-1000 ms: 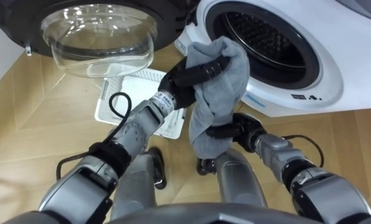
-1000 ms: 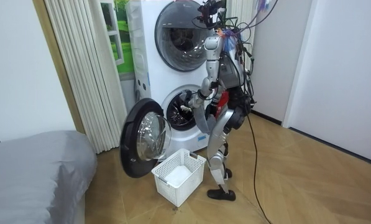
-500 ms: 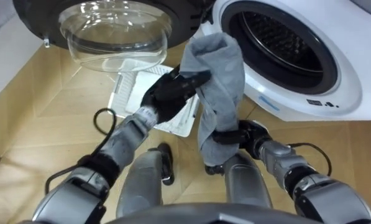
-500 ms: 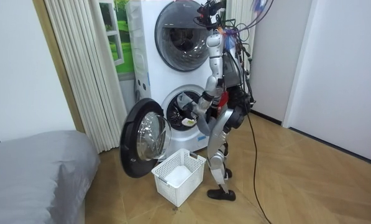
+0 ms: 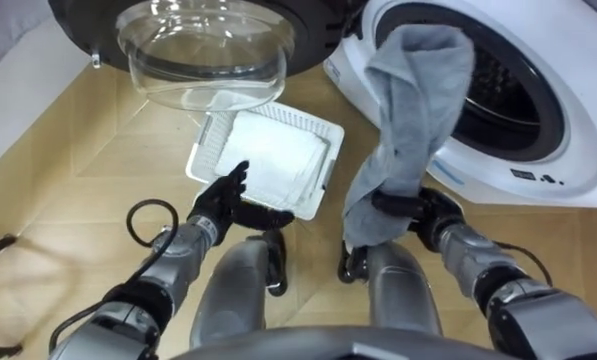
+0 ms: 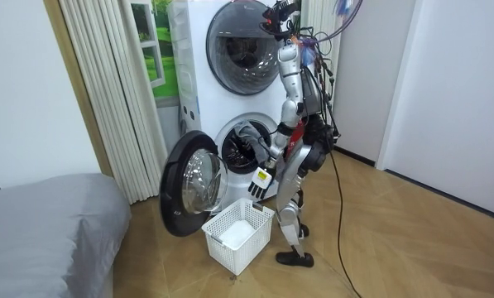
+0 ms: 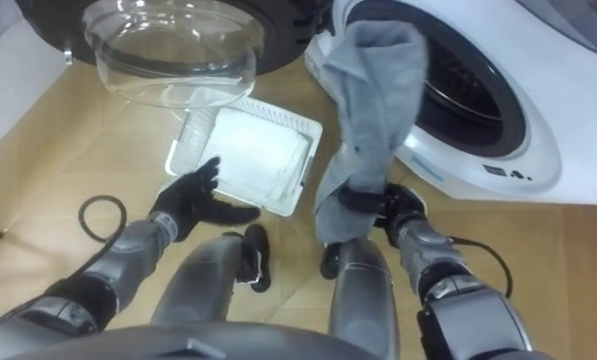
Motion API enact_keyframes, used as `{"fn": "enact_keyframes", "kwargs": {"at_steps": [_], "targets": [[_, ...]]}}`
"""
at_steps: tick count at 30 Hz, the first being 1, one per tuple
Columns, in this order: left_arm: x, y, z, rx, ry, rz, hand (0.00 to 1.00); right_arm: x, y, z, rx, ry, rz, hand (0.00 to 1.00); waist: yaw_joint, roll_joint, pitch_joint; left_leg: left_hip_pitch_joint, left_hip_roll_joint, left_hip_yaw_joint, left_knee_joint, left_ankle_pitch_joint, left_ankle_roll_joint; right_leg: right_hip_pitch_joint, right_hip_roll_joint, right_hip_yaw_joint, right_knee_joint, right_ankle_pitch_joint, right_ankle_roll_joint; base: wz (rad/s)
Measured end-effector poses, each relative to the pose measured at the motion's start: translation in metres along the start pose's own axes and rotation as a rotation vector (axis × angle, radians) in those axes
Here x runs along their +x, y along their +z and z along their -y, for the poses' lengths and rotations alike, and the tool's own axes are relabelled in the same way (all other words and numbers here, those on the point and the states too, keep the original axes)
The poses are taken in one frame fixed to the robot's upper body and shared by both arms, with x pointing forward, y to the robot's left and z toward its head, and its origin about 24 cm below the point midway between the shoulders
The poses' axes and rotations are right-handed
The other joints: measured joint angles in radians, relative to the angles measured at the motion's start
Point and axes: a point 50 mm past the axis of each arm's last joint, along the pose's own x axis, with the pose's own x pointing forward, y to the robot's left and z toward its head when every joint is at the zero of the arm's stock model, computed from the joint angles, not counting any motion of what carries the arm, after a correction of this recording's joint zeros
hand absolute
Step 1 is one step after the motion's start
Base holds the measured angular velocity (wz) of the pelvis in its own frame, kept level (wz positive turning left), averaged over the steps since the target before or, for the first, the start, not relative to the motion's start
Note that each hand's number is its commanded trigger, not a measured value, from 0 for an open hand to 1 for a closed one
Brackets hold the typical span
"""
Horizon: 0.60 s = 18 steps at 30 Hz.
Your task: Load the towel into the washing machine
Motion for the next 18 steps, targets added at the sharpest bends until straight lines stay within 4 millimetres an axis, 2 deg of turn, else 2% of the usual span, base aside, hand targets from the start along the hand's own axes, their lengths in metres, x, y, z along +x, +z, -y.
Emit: {"fn": "enact_keyframes", "kwargs": {"at_steps": [3,5,7,11,16,18], "targets": [[-0.004,-0.013,-0.007,0.023,0.064,-0.038,0.00,-0.001,0.007,0.011,0.062,-0.053,0.019,1.00,-0.001,-0.001,0.0000,-0.008,-0.010,0.001,0.001,0.002,0.001,-0.018,-0.008,0.010,0.025,-0.007,0.003,0.02],[-0.005,-0.015,-0.010,0.039,0.089,-0.044,0.00,-0.001,0.011,0.019,0.073,-0.090,0.032,1.00,-0.003,-0.004,0.0000,-0.016,-0.020,0.002,0.006,0.004,0.004,-0.033,-0.021,0.012,0.047,-0.017,0.005,0.09],[-0.007,-0.017,-0.015,0.050,0.111,-0.043,0.00,-0.002,0.016,0.024,0.085,-0.114,0.044,1.00,0.001,-0.006,0.0006,-0.029,-0.021,0.002,0.015,0.004,0.004,-0.045,-0.020,0.021,0.055,-0.019,0.006,0.03],[-0.009,-0.021,-0.024,0.069,0.163,-0.057,0.00,-0.002,0.022,0.029,0.238,-0.146,0.067,1.00,-0.005,-0.022,0.0017,-0.034,-0.029,0.001,0.020,0.004,0.005,-0.058,-0.031,0.023,0.070,-0.023,0.004,0.02],[-0.013,-0.027,-0.032,0.068,0.203,-0.069,0.00,-0.003,0.027,0.037,0.367,-0.162,0.086,1.00,-0.004,-0.041,0.0002,-0.057,-0.028,0.001,0.033,0.005,0.007,-0.075,-0.029,0.025,0.072,-0.018,0.005,0.00],[-0.013,-0.025,-0.033,0.065,0.216,-0.066,0.00,-0.003,0.029,0.040,0.418,-0.164,0.090,1.00,-0.005,-0.043,0.0005,-0.067,-0.028,0.001,0.040,0.005,0.009,-0.083,-0.032,0.017,0.076,-0.017,0.005,0.02]]}}
